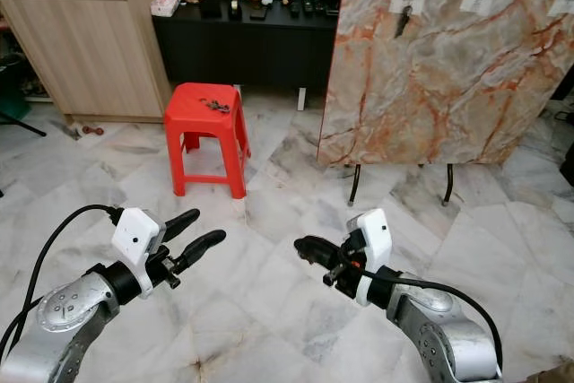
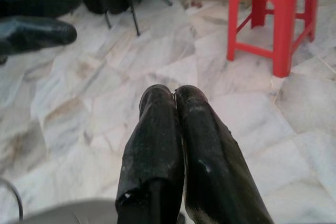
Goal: Hang keys on a hook
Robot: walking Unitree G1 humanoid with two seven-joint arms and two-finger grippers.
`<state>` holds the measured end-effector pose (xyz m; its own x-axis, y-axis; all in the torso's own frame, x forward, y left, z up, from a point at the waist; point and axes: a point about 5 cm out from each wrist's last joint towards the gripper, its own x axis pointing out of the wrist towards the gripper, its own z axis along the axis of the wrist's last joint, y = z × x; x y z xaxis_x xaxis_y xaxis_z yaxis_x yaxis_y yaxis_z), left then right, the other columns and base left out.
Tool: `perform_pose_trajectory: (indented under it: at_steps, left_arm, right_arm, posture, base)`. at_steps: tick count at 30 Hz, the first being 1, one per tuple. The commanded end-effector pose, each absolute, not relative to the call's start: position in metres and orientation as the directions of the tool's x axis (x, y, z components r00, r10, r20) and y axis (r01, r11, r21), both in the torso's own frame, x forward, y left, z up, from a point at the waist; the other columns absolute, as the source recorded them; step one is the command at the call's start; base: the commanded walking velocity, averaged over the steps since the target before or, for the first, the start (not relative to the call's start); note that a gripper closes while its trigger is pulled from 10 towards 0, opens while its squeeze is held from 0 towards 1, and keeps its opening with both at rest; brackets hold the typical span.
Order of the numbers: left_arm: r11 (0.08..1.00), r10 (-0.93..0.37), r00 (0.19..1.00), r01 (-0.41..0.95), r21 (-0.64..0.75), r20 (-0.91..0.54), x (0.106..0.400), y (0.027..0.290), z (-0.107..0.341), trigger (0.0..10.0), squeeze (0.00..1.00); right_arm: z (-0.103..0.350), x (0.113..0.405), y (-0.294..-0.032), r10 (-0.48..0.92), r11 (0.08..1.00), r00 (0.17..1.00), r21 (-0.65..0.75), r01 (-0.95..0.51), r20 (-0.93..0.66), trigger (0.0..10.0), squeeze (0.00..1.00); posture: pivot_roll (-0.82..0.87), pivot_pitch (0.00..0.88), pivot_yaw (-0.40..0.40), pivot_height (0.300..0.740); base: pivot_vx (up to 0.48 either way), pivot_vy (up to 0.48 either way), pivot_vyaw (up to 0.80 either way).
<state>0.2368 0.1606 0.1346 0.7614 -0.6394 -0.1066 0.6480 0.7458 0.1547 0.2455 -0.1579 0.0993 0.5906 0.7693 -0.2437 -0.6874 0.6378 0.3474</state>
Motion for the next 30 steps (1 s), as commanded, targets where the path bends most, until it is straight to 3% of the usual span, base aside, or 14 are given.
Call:
perform_pose_trajectory:
  at_steps: [1, 6, 11, 12, 16, 18, 19, 21, 26, 30]
  left_arm:
    - [0.710, -0.680, 0.724, 0.690, 0.142, -0.117, 0.233, 0.157, 0.137, 10.0, 0.00]
    - [0.679, -0.712, 0.690, 0.724, 0.124, -0.128, 0.233, 0.151, 0.140, 10.0, 0.00]
    - [0.637, -0.754, 0.645, 0.764, 0.101, -0.124, 0.235, 0.138, 0.142, 10.0, 0.00]
    - [0.619, -0.769, 0.627, 0.779, 0.097, -0.127, 0.238, 0.133, 0.144, 10.0, 0.00]
    - [0.617, -0.771, 0.624, 0.781, 0.095, -0.123, 0.242, 0.131, 0.146, 10.0, 0.00]
    - [0.634, -0.761, 0.641, 0.768, 0.090, -0.101, 0.249, 0.129, 0.147, 10.0, 0.00]
    - [0.634, -0.761, 0.641, 0.768, 0.090, -0.101, 0.249, 0.129, 0.147, 10.0, 0.00]
    - [0.654, -0.748, 0.658, 0.753, 0.079, -0.082, 0.254, 0.125, 0.149, 10.0, 0.00]
    - [0.734, -0.674, 0.738, 0.675, 0.070, -0.043, 0.265, 0.127, 0.150, 10.0, 0.00]
    - [0.765, -0.641, 0.767, 0.641, 0.068, -0.019, 0.268, 0.129, 0.152, 10.0, 0.00]
  right_arm:
    - [0.099, 0.251, -0.164, 0.766, 0.643, 0.587, 0.309, -0.700, -0.264, 10.0, 0.00]
    - [0.110, 0.264, -0.167, 0.747, 0.662, 0.630, 0.330, -0.673, -0.214, 10.0, 0.00]
    - [0.120, 0.274, -0.152, 0.769, 0.629, 0.623, 0.335, -0.701, -0.142, 10.0, 0.00]
    - [0.129, 0.285, -0.140, 0.751, 0.637, 0.654, 0.349, -0.687, -0.084, 10.0, 0.00]
    - [0.139, 0.297, -0.132, 0.696, 0.670, 0.717, 0.386, -0.634, -0.031, 10.0, 0.00]
    - [0.145, 0.312, -0.129, 0.589, 0.762, 0.807, 0.362, -0.537, -0.042, 10.0, 0.00]
    - [0.145, 0.312, -0.129, 0.589, 0.762, 0.807, 0.362, -0.537, -0.042, 10.0, 0.00]
    - [0.135, 0.325, -0.138, 0.428, 0.893, 0.887, 0.229, -0.387, -0.172, 10.0, 0.00]
    - [0.122, 0.331, -0.155, 0.184, 0.968, 0.953, 0.212, -0.134, -0.239, 10.0, 0.00]
    - [0.120, 0.328, -0.157, 0.116, 0.978, 0.963, 0.198, -0.068, -0.243, 10.0, 0.00]
  posture:
    - [-0.01, 0.007, -0.055, 0.740]
    - [-0.01, 0.002, -0.048, 0.740]
    - [0.00, 0.006, -0.043, 0.740]
    - [0.01, 0.004, -0.039, 0.740]
    - [0.01, 0.002, -0.038, 0.740]
    - [0.01, 0.000, -0.034, 0.740]
    - [0.01, 0.000, -0.034, 0.740]
    - [0.00, 0.000, -0.033, 0.740]
    - [0.00, 0.000, -0.042, 0.740]
    - [0.00, 0.000, -0.044, 0.740]
  base:
    - [0.000, 0.000, 0.00]
    - [0.000, 0.000, 0.00]
    - [0.000, 0.000, 0.00]
    - [0.000, 0.000, 0.00]
    - [0.000, 0.000, 0.00]
    - [0.000, 0.000, 0.00]
    - [0.000, 0.000, 0.00]
    - [0.000, 0.000, 0.00]
    - [0.000, 0.000, 0.00]
    - [0.000, 0.000, 0.00]
